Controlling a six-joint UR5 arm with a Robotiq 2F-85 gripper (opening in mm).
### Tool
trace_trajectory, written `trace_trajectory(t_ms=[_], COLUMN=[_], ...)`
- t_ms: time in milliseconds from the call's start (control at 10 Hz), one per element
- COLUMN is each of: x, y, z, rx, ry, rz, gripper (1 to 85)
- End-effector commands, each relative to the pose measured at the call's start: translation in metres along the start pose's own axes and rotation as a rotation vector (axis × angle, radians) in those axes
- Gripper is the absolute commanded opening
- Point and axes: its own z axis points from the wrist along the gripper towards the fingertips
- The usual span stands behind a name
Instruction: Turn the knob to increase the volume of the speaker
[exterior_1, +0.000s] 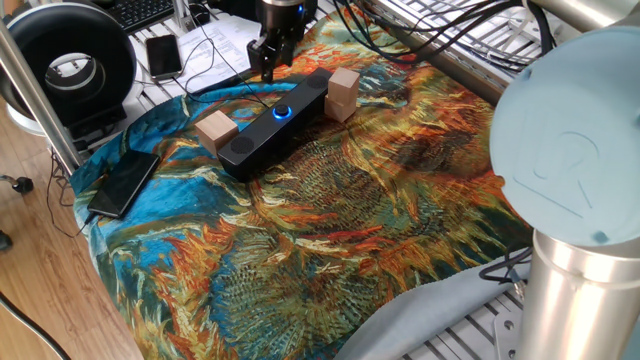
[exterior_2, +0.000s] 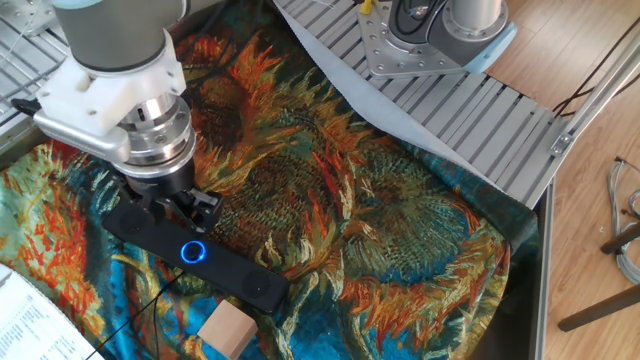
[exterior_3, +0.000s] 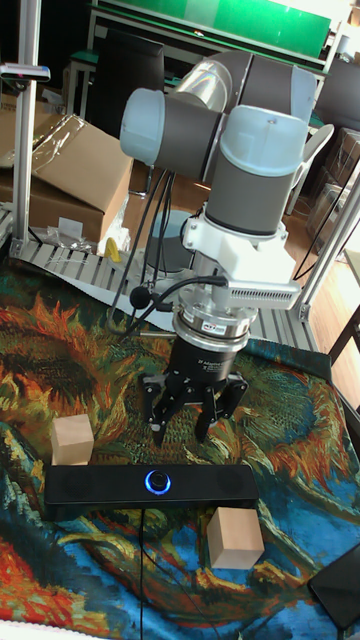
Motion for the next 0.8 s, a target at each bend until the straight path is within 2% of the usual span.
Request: trace_trajectory(t_ms=[0, 100, 400, 500, 600, 700], x=[-0.004, -0.002, 0.006, 0.019, 0.024, 0.021], y=[-0.005, -0.007, 0.003, 0.000, -0.002, -0.002], z=[0.008, 0.015, 0.028, 0.029, 0.031, 0.035], rx=[-0.012, -0.008, -0.028, -0.015, -0.008, -0.008], ry=[-0.011, 0.007, 0.038, 0.094, 0.114, 0.099], rz=[0.015, 0.024, 0.061, 0.049, 0.051, 0.059], gripper=[55.3, 55.3, 54.3, 52.7, 50.7, 50.0])
